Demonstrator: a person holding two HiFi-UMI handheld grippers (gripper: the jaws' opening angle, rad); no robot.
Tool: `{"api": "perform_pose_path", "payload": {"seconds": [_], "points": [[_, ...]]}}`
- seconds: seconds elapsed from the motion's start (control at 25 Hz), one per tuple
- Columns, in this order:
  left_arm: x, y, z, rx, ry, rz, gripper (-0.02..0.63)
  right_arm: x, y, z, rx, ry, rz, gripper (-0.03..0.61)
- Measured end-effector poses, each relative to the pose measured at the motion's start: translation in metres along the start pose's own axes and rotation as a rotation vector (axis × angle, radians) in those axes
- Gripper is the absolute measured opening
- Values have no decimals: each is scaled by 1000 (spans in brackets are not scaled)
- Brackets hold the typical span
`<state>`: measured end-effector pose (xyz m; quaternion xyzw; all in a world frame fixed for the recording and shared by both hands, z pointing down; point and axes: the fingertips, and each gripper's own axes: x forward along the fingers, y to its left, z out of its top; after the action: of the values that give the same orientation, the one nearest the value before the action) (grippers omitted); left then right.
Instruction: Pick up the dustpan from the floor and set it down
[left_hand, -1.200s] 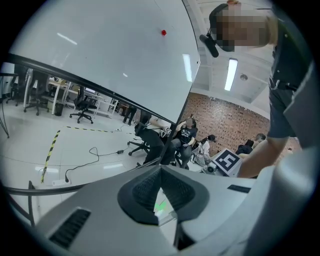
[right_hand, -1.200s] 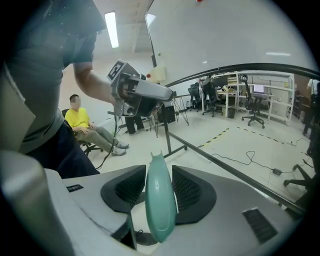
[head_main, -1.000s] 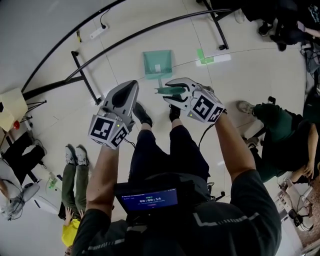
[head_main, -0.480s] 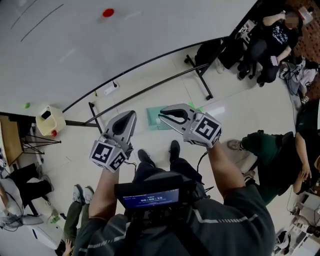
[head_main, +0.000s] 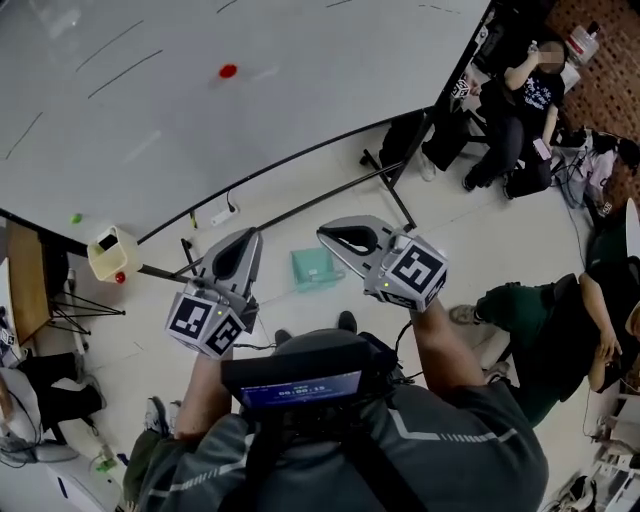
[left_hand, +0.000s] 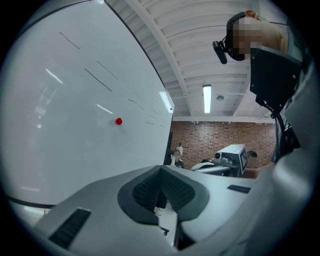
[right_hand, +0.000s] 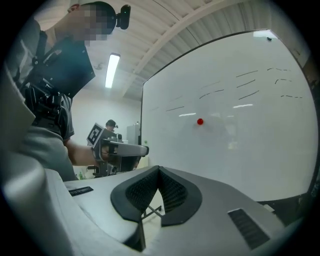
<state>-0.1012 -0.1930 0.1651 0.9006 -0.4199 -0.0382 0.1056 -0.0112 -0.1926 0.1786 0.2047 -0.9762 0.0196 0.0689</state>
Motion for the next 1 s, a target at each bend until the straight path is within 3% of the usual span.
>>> {"api": "perform_pose_path", "payload": {"seconds": [0.28, 0.52, 1.0], "points": [[0, -18, 15, 13, -15, -13, 34, -18, -10, 29, 43, -10, -82, 23], [-4, -16, 17, 24, -9, -4, 34, -22, -15, 38, 79, -38, -103, 23], [2, -31, 13, 18, -11, 28, 34, -43, -16, 35, 57, -45, -76, 23]]}}
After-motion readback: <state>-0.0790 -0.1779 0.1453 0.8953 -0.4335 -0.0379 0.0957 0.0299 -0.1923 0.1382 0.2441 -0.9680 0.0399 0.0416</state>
